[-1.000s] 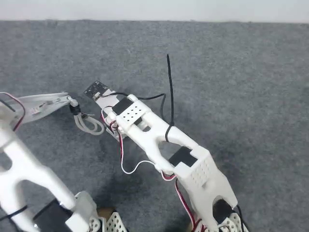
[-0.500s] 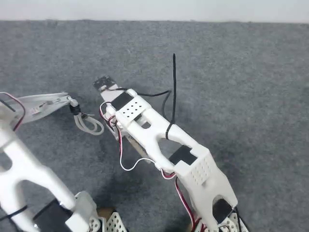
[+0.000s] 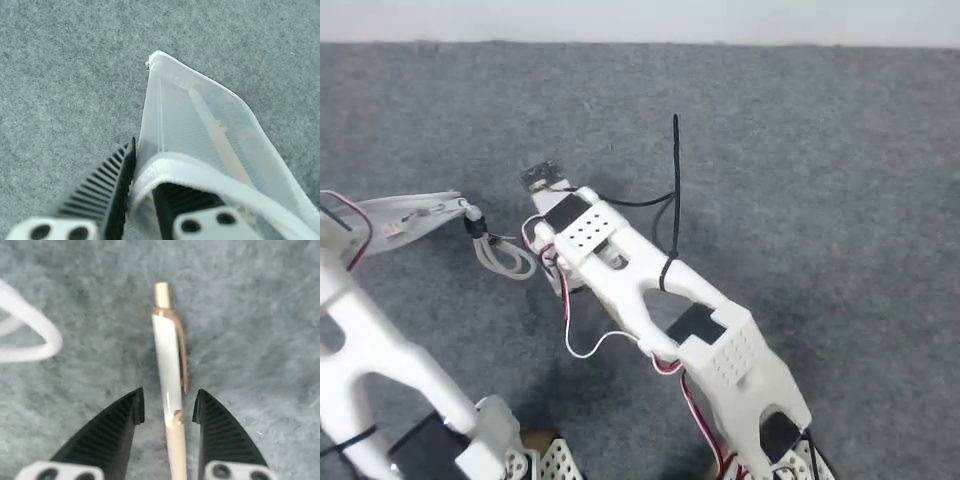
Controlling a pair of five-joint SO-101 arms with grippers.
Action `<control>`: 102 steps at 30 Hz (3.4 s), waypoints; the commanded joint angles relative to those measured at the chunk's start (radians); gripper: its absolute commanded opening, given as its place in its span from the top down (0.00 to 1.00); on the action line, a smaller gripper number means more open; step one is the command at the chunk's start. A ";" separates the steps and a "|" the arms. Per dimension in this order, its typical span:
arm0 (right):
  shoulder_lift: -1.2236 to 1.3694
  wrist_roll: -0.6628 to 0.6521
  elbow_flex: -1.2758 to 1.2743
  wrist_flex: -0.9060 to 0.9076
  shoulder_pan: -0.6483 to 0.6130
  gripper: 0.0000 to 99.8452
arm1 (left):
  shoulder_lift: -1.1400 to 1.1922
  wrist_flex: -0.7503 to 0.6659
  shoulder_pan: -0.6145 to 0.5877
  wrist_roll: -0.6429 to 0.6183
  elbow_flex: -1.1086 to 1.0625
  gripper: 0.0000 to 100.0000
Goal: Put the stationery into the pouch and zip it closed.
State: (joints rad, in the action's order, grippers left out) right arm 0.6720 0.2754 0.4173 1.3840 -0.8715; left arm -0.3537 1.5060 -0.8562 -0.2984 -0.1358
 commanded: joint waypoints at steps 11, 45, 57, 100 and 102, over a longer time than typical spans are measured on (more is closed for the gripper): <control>0.015 -0.218 0.058 -0.047 -0.005 0.84 | -0.041 -0.025 0.021 -0.012 0.033 0.99; -0.176 -0.236 0.060 0.107 0.039 0.99 | -0.040 -0.025 0.141 -0.008 0.016 0.99; -0.384 -0.100 0.055 0.277 0.104 0.99 | -0.041 -0.008 0.227 -0.008 0.018 0.99; -1.461 -0.094 -0.463 -0.111 0.114 0.99 | 0.006 0.063 0.632 -0.012 0.127 0.99; -1.508 -0.094 -0.517 -0.185 0.091 0.99 | 0.006 0.063 0.628 -0.012 0.127 0.99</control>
State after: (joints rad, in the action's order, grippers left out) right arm -0.7488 0.1695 -0.0660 1.3027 -0.7411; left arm -0.3659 1.5735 -0.2317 -0.2984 -0.0437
